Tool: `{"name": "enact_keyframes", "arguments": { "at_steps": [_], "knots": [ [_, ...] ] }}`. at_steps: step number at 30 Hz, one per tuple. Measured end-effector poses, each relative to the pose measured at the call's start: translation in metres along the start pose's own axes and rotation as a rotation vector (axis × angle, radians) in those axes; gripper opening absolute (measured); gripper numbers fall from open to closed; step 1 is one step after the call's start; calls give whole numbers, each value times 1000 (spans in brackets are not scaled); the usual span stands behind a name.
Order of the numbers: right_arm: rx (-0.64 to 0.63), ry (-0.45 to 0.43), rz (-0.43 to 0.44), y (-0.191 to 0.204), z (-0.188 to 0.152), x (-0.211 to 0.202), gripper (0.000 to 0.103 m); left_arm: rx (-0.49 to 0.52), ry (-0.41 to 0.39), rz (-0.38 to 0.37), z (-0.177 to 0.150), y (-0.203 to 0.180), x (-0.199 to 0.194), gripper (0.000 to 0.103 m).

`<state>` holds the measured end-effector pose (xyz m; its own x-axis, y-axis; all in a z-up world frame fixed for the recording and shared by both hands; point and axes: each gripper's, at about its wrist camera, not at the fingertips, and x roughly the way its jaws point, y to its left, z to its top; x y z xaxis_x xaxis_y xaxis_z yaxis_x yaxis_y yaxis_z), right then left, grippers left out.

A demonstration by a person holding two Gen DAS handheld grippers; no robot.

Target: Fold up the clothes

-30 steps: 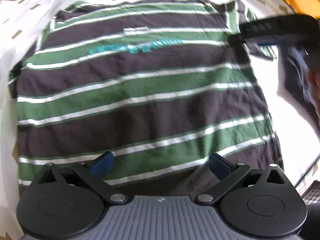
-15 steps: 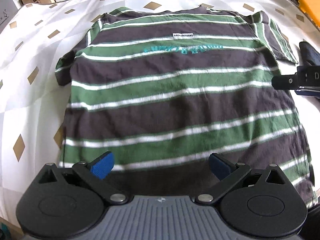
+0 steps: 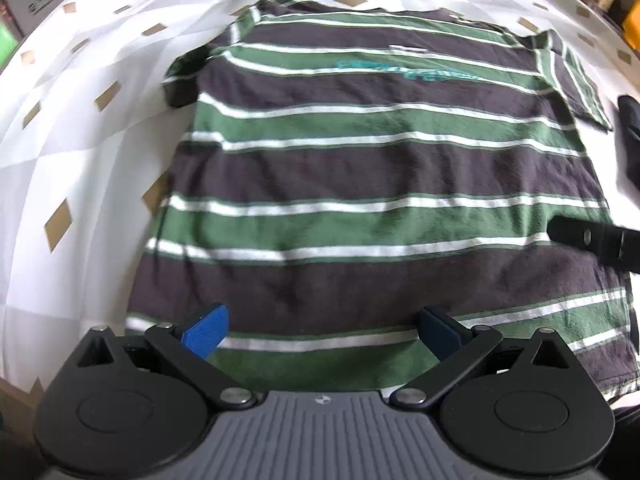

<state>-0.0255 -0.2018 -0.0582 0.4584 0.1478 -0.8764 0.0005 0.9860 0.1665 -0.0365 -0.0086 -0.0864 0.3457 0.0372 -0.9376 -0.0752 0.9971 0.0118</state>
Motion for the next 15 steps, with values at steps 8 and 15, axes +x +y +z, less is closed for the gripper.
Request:
{"name": "enact_keyframes", "arguments": {
  "at_steps": [8,15],
  "knots": [
    [-103,28,-127,11,-20,9,65,-19,8,-25,-10,2,6,102],
    [-47,13,-174,4,-27,3,66,12,5,-43,-19,-3,3,103]
  ]
}}
